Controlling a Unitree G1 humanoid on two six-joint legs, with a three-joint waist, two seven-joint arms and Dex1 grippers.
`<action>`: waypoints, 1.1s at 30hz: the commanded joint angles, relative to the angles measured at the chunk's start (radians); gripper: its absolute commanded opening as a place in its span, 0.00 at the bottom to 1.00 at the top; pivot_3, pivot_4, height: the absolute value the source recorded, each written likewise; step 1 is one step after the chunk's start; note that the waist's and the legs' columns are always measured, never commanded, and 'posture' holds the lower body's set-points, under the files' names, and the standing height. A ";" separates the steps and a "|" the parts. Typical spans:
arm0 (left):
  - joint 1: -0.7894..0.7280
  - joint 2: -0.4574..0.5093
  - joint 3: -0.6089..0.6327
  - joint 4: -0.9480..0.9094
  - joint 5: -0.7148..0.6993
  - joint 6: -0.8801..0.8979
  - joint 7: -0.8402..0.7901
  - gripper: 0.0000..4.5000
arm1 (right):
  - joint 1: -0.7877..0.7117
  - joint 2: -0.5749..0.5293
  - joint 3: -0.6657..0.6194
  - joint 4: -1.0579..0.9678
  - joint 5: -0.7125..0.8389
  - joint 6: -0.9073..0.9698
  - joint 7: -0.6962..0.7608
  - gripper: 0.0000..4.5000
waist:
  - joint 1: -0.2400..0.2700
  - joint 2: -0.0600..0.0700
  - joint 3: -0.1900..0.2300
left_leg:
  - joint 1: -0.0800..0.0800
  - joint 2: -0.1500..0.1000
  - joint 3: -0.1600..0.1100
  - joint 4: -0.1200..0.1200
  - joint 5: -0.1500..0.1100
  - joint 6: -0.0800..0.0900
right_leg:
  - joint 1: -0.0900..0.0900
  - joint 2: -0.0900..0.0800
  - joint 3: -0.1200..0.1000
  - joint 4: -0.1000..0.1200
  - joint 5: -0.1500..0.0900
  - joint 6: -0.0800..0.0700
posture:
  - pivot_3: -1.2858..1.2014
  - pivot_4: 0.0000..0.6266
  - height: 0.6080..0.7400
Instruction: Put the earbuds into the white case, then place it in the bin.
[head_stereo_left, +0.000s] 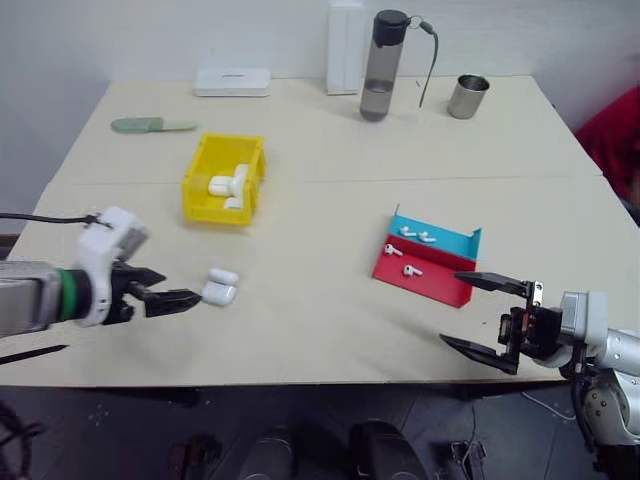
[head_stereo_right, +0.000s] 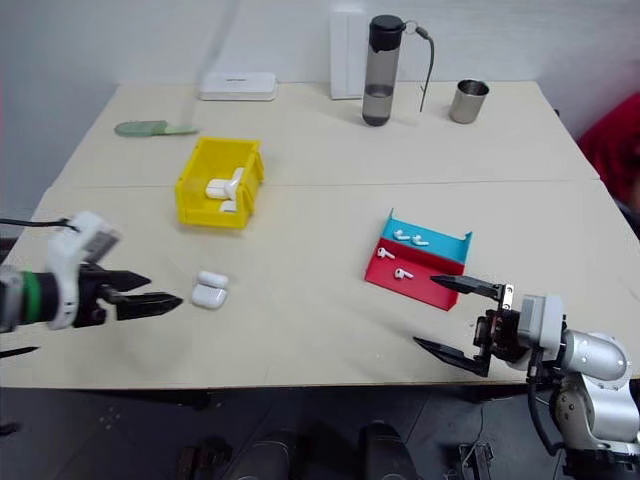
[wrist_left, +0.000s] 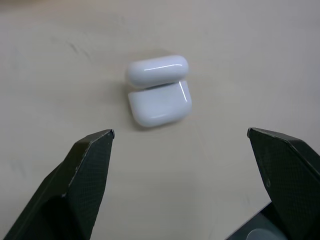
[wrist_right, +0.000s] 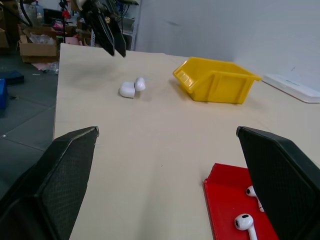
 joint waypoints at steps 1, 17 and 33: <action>-0.068 -0.038 -0.079 0.044 0.013 0.002 0.080 1.00 | 0.028 0.016 0.007 -0.064 -0.001 -0.015 -0.022 1.00 | 0.006 0.000 0.000 | 0.000 0.000 0.000 0.001 0.000 0.000 | 0.000 0.000 0.000 0.000 0.000 0.000 | 0.52 0.24 1.00; -0.121 -0.245 -0.296 0.122 0.227 -0.080 0.233 1.00 | 0.032 0.024 0.079 -0.243 -0.048 0.077 -0.218 1.00 | 0.024 0.001 -0.001 | -0.001 -0.001 -0.001 0.006 0.000 0.000 | 0.001 0.000 0.001 0.001 0.000 0.000 | 0.52 0.24 1.00; -0.076 -0.224 -0.316 0.141 0.278 -0.152 0.154 0.61 | 0.031 0.015 0.064 -0.245 -0.040 0.088 -0.225 1.00 | 0.031 0.003 -0.002 | 0.000 -0.001 -0.001 0.008 0.000 -0.001 | 0.003 0.000 0.002 0.001 0.000 0.000 | 0.52 0.24 1.00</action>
